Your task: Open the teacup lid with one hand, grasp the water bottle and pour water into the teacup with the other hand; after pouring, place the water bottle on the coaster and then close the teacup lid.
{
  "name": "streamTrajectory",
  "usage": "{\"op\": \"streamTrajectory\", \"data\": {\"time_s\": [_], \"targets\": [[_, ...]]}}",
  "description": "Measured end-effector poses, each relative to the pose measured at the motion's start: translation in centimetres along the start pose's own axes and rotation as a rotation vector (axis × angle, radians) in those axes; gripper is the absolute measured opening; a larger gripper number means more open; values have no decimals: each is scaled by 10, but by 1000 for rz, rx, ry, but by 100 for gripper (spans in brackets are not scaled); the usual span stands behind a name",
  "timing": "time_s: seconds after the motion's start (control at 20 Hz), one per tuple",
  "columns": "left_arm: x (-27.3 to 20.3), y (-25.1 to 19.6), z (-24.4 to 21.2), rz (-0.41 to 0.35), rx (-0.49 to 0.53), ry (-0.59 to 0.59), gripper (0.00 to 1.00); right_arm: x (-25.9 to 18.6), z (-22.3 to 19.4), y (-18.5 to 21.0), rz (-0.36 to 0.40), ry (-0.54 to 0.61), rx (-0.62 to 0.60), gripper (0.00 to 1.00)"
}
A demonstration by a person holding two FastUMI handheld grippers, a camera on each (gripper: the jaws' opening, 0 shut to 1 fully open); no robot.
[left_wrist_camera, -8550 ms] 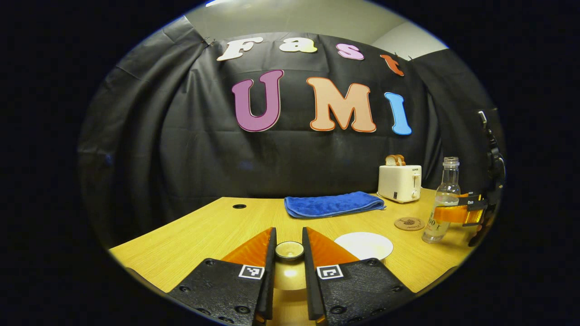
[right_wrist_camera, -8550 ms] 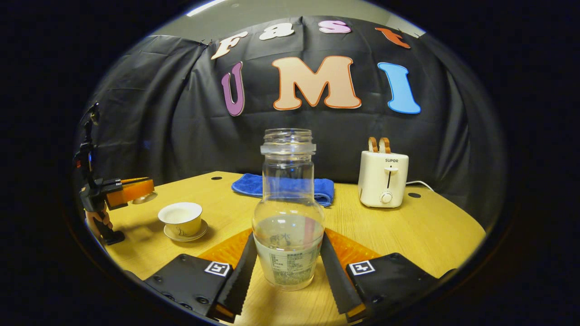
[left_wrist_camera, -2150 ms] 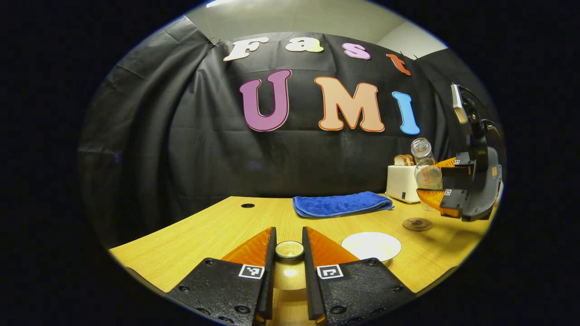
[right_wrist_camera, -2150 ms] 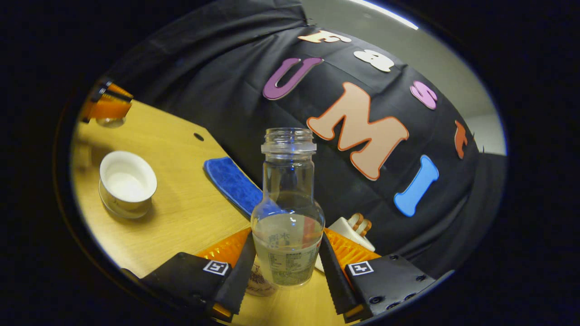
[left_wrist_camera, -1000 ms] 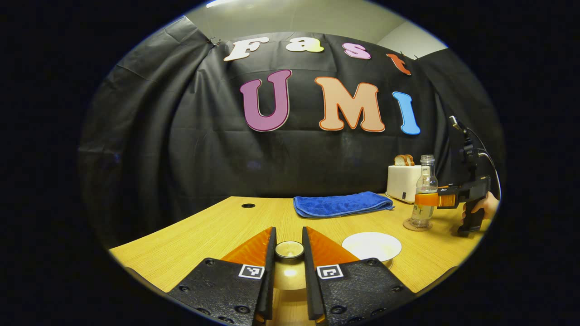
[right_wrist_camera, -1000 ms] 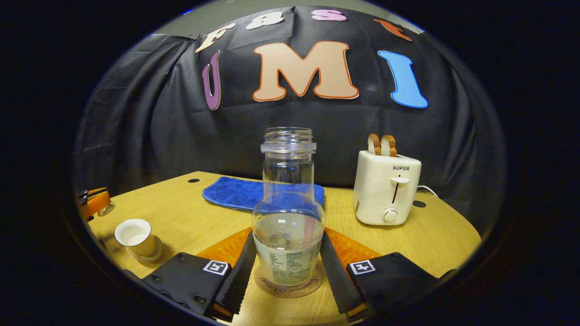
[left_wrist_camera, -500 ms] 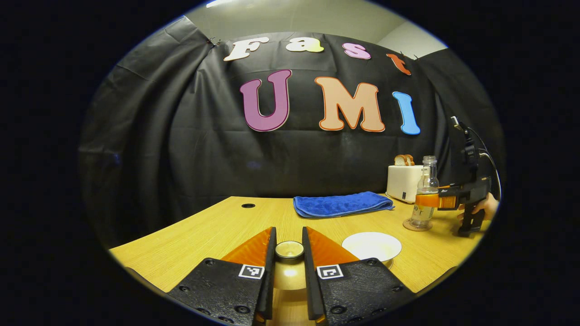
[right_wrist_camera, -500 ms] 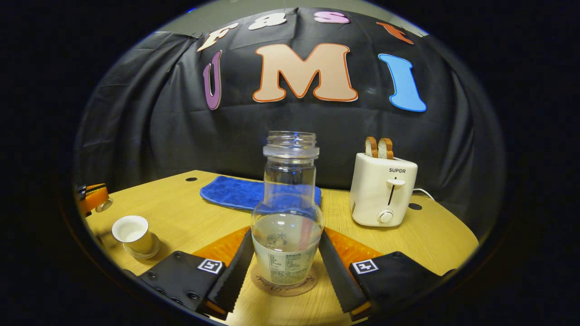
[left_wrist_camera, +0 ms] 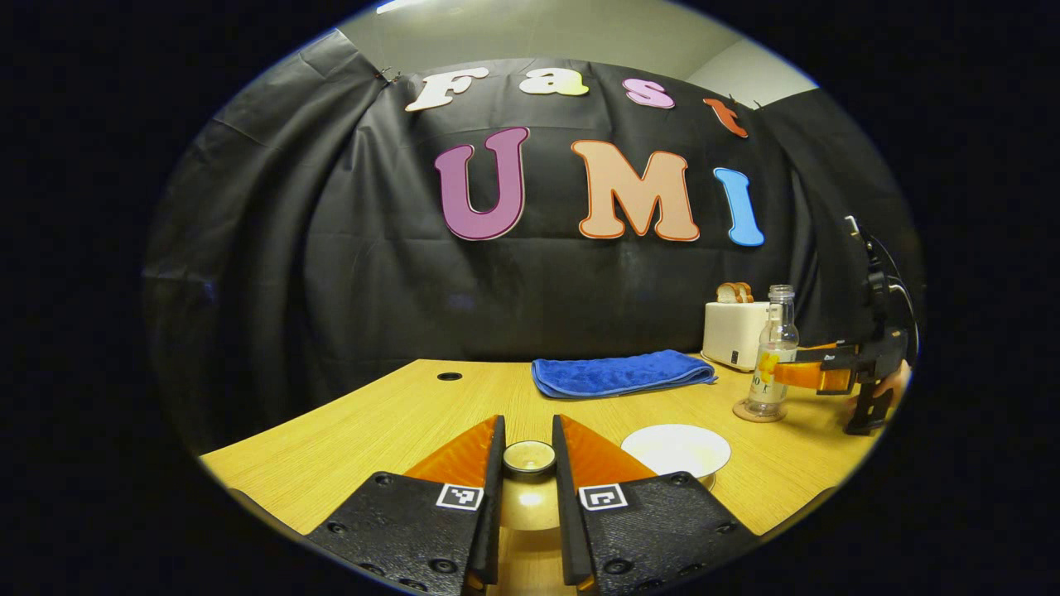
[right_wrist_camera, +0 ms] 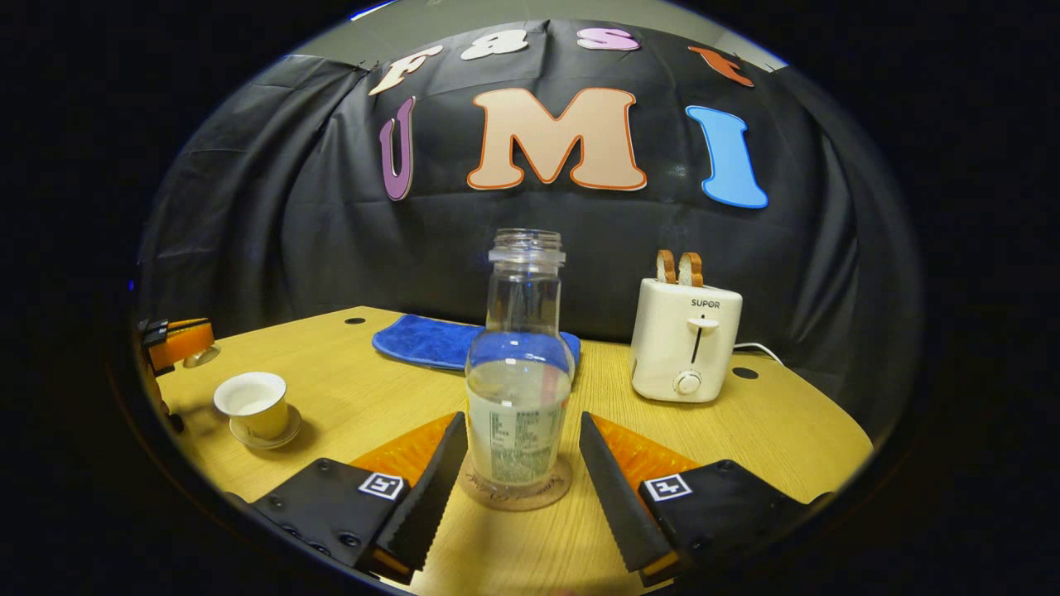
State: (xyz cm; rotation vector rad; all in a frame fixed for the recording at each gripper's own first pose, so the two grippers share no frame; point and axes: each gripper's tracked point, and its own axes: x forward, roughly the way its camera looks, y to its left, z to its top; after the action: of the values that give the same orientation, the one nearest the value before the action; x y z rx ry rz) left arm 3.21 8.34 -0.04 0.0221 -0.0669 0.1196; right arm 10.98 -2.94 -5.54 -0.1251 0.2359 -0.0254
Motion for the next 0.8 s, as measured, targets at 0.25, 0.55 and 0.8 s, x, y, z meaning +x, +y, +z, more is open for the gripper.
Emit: {"op": "streamTrajectory", "data": {"time_s": [0.25,0.55,0.8], "targets": [[1,-5,0,-37,0,1,27,-27,4,-2,14,-56,41,93],[21,-32,1,-133,-2,0,28,-55,13,-7,14,-147,72,89],[34,-59,0,-233,-4,3,28,-76,14,-9,4,-185,74,84]]}}
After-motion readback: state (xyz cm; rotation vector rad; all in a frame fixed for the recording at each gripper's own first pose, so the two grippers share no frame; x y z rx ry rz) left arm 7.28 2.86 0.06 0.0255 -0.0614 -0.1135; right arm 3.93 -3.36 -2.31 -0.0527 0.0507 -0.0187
